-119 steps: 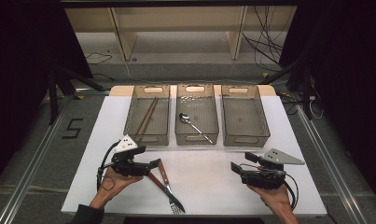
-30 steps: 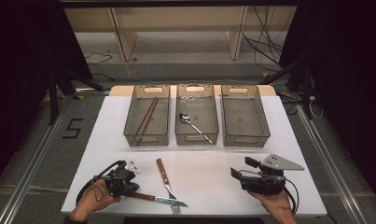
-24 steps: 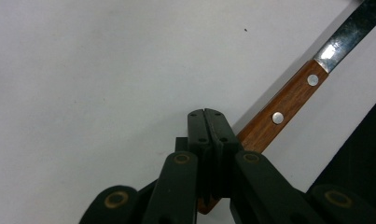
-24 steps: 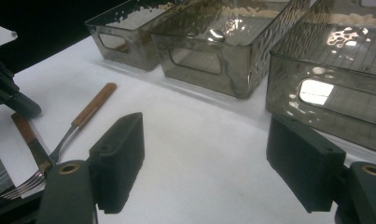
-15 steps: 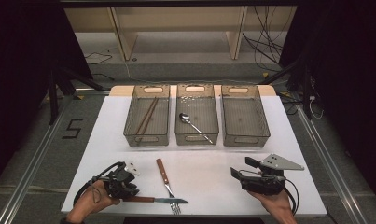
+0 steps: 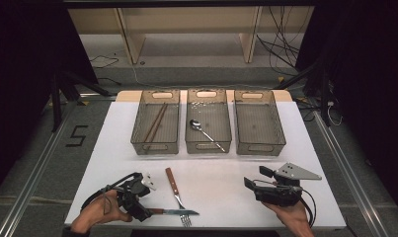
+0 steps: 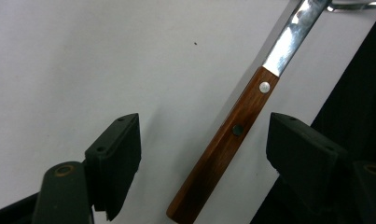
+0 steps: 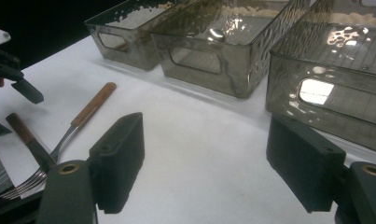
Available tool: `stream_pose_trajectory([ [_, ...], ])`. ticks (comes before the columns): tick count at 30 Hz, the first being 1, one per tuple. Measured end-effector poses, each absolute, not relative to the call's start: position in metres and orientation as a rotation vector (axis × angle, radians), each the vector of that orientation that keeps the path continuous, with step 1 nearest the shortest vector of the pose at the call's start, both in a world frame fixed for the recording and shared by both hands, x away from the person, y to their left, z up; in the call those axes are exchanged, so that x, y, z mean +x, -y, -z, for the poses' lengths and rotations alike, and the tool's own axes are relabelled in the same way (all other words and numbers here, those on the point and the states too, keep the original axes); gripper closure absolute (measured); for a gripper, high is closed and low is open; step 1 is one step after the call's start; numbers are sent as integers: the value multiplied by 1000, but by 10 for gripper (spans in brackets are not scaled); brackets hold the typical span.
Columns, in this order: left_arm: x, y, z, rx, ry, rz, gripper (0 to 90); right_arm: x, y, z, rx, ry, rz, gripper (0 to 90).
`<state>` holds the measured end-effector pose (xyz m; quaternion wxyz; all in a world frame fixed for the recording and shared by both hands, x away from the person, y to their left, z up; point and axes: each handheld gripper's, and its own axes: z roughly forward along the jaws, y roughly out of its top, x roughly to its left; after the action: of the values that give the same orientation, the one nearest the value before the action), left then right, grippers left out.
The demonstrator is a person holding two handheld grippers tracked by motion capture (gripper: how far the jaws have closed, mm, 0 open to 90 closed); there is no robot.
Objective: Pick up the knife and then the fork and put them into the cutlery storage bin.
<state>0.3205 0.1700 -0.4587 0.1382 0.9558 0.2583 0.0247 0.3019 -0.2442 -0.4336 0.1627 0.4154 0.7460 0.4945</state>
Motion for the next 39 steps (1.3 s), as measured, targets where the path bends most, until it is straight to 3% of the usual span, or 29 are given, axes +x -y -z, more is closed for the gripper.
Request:
stream_pose_trajectory([
  [4, 320, -166, 462, 2789, -721, -71, 274, 302, 244, 434, 1185, -2129, -1412, 284],
  [12, 319, -163, 463, 2812, -644, -43, 437, 302, 244, 434, 1184, -2133, -1412, 284],
  [29, 316, -160, 462, 2868, -468, -50, 675, 302, 244, 434, 1186, -2136, -1408, 284],
  [39, 314, -161, 462, 2860, -383, -51, 751, 302, 244, 434, 1185, -2138, -1407, 284],
])
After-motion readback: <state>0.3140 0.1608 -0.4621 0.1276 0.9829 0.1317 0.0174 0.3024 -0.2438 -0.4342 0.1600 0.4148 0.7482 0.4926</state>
